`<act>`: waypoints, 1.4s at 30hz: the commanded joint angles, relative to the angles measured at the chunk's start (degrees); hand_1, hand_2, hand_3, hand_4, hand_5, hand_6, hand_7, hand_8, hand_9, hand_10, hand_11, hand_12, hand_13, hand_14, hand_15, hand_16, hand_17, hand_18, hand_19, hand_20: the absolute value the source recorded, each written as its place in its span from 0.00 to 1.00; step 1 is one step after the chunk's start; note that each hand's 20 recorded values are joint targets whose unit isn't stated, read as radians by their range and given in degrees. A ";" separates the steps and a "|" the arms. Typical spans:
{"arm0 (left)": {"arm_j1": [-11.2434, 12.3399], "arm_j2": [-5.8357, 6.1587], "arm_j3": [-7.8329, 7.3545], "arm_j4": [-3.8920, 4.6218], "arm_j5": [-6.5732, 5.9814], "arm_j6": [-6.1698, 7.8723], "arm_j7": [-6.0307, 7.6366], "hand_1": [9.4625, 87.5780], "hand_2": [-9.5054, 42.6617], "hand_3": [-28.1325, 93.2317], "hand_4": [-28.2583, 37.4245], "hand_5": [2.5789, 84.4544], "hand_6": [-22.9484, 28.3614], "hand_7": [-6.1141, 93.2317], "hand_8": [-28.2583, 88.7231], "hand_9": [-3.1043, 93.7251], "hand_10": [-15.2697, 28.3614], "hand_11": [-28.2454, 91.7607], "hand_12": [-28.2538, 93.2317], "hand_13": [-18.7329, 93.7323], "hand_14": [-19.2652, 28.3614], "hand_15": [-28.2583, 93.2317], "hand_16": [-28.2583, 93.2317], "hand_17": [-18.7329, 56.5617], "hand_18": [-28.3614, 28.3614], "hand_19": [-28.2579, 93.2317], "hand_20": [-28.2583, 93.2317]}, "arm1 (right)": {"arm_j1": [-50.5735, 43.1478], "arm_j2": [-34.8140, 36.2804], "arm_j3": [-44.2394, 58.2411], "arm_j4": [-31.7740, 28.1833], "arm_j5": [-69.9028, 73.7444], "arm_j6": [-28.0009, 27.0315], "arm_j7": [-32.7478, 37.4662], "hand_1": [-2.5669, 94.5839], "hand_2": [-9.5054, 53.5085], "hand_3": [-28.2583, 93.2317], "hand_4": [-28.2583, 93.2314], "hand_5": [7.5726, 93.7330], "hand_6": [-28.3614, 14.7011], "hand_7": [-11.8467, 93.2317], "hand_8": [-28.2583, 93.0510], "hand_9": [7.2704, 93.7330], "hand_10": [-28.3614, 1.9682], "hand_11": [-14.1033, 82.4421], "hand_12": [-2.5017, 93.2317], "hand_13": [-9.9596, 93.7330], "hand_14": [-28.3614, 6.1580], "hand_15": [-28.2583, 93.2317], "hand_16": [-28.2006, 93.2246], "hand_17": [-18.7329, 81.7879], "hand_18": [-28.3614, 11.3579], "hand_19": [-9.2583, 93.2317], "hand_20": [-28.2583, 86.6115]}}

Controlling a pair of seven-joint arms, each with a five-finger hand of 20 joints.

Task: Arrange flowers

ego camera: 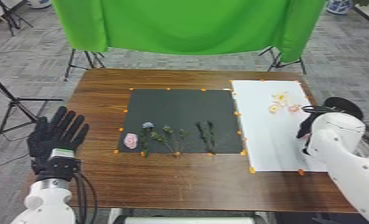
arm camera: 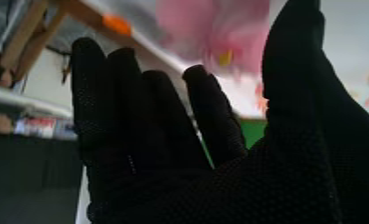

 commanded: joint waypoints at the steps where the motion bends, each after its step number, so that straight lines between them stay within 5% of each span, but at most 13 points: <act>1: 0.99 -0.79 -0.02 -0.38 -0.44 0.23 0.14 0.21 0.50 0.83 0.00 0.48 0.65 0.23 0.17 0.39 0.72 0.47 0.33 0.39 0.77 0.60 0.16 0.17 0.76 0.54 0.30 | -4.30 -0.43 0.32 3.36 -5.58 10.06 -4.40 0.57 0.01 0.84 0.00 0.62 0.56 0.24 0.14 0.68 0.42 0.28 0.17 0.71 0.43 0.43 0.35 0.58 0.20 0.71 0.34; 4: 1.44 -0.92 -0.26 -0.52 -0.32 0.38 0.05 0.21 0.50 0.84 0.00 0.48 0.65 0.23 0.17 0.39 0.72 0.47 0.33 0.39 0.77 0.60 0.16 0.17 0.76 0.54 0.30 | -5.60 -0.28 0.32 3.16 -7.89 12.59 -5.53 0.64 0.00 0.79 0.00 0.76 0.60 0.27 0.23 0.85 0.52 0.24 0.31 0.79 0.54 0.42 0.47 0.57 0.23 0.75 0.38; 7: 1.61 -1.01 -0.33 -0.55 -0.48 0.43 0.06 0.21 0.50 0.83 0.00 0.48 0.65 0.23 0.17 0.39 0.72 0.47 0.33 0.39 0.77 0.60 0.16 0.17 0.76 0.54 0.30 | -6.38 0.15 0.46 1.63 -8.94 14.86 -6.38 0.66 0.01 0.79 0.00 0.82 0.63 0.28 0.25 0.92 0.52 0.23 0.36 0.83 0.57 0.42 0.53 0.57 0.22 0.79 0.40; 17: 1.71 -1.03 -0.34 -0.54 -0.32 0.25 0.00 0.21 0.50 0.83 0.00 0.49 0.65 0.23 0.17 0.39 0.71 0.47 0.33 0.40 0.77 0.60 0.16 0.17 0.76 0.54 0.30 | -3.61 0.82 -2.56 -11.28 -10.74 18.55 -12.77 0.66 0.03 0.79 0.00 0.82 0.63 0.29 0.26 0.92 0.51 0.24 0.35 0.82 0.58 0.42 0.53 0.55 0.20 0.80 0.42; 24: 2.63 -1.30 -0.40 -0.58 0.19 0.60 -1.10 0.21 0.50 0.83 0.00 0.49 0.65 0.23 0.17 0.39 0.72 0.48 0.33 0.40 0.77 0.60 0.16 0.17 0.76 0.54 0.30 | 3.11 -4.29 -10.21 -15.46 -6.71 15.81 -18.54 0.66 0.02 0.80 0.00 0.81 0.63 0.28 0.25 0.91 0.51 0.23 0.35 0.81 0.58 0.42 0.53 0.53 0.20 0.81 0.42; 37: 1.95 -0.21 0.12 -0.24 0.49 0.62 -1.80 0.21 0.50 0.83 0.00 0.49 0.65 0.23 0.17 0.39 0.71 0.47 0.33 0.39 0.77 0.60 0.16 0.17 0.76 0.54 0.30 | 13.73 -16.62 -27.59 -10.63 -5.89 7.24 -25.24 0.65 0.01 0.80 0.00 0.79 0.62 0.28 0.25 0.89 0.53 0.22 0.35 0.80 0.58 0.42 0.52 0.52 0.20 0.81 0.42; 40: 1.35 -0.32 1.13 0.15 0.58 1.27 -2.42 0.21 0.50 0.83 0.00 0.48 0.65 0.23 0.17 0.39 0.71 0.47 0.33 0.39 0.77 0.60 0.16 0.17 0.76 0.54 0.30 | 15.69 -19.48 -30.40 -6.75 -6.56 6.19 -25.27 0.65 0.01 0.80 0.00 0.79 0.62 0.28 0.25 0.89 0.53 0.22 0.35 0.80 0.58 0.42 0.52 0.52 0.20 0.81 0.42; 42: 0.95 -0.43 1.50 0.27 0.58 0.51 -3.22 0.21 0.50 0.83 0.00 0.48 0.65 0.23 0.17 0.39 0.71 0.47 0.33 0.39 0.77 0.60 0.16 0.17 0.76 0.54 0.30 | 16.49 -21.10 -31.15 -5.28 -6.15 5.23 -24.96 0.65 0.01 0.80 0.00 0.79 0.62 0.28 0.25 0.89 0.53 0.22 0.35 0.80 0.58 0.42 0.52 0.52 0.20 0.81 0.43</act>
